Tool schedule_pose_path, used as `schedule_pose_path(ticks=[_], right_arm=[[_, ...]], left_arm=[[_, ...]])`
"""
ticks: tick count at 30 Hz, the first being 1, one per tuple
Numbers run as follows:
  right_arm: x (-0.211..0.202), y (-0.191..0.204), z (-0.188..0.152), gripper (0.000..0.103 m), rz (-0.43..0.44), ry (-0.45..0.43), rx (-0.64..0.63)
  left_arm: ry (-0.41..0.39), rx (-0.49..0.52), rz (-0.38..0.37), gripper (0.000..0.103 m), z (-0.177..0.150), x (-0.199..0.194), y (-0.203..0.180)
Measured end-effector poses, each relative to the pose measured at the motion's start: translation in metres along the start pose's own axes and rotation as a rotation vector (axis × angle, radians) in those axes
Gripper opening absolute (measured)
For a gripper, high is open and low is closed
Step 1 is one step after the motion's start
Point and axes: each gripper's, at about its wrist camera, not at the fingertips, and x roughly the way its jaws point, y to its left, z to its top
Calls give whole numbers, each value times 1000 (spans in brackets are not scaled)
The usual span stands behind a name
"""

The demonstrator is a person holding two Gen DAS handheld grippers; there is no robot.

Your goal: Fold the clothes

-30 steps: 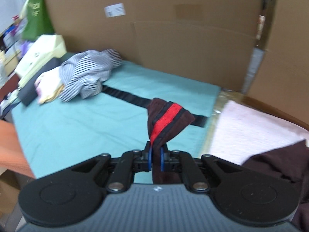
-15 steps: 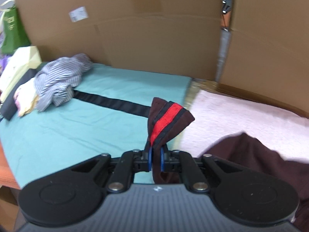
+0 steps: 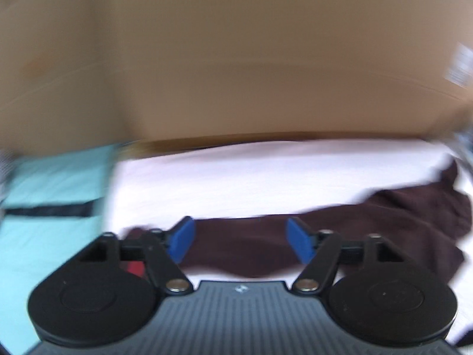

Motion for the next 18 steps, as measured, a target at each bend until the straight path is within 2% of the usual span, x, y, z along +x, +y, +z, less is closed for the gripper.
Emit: schedule_pose_path(ticks=[3,8,10,11,14,18], right_arm=[[14,33,-16,48,155,79,-99],[43,55,-29,47,159,127,-196],[46,54,-31,16,189,170,-186],[41,55,-32,6,215,169,-180],[22,59,-32,6,292,163,-161],[14,75,-35,6,449,194,-171]], left_arm=[[6,114,-109,82,7,4,-51],[84,173,-237,82,4,15,-96],[99,181,-256,82,3,12,-104],[104,186,-260,81,1,10,-108],[99,207,-292,80,-4,3,-114],[119,178,-366,81,-1,0,-114]])
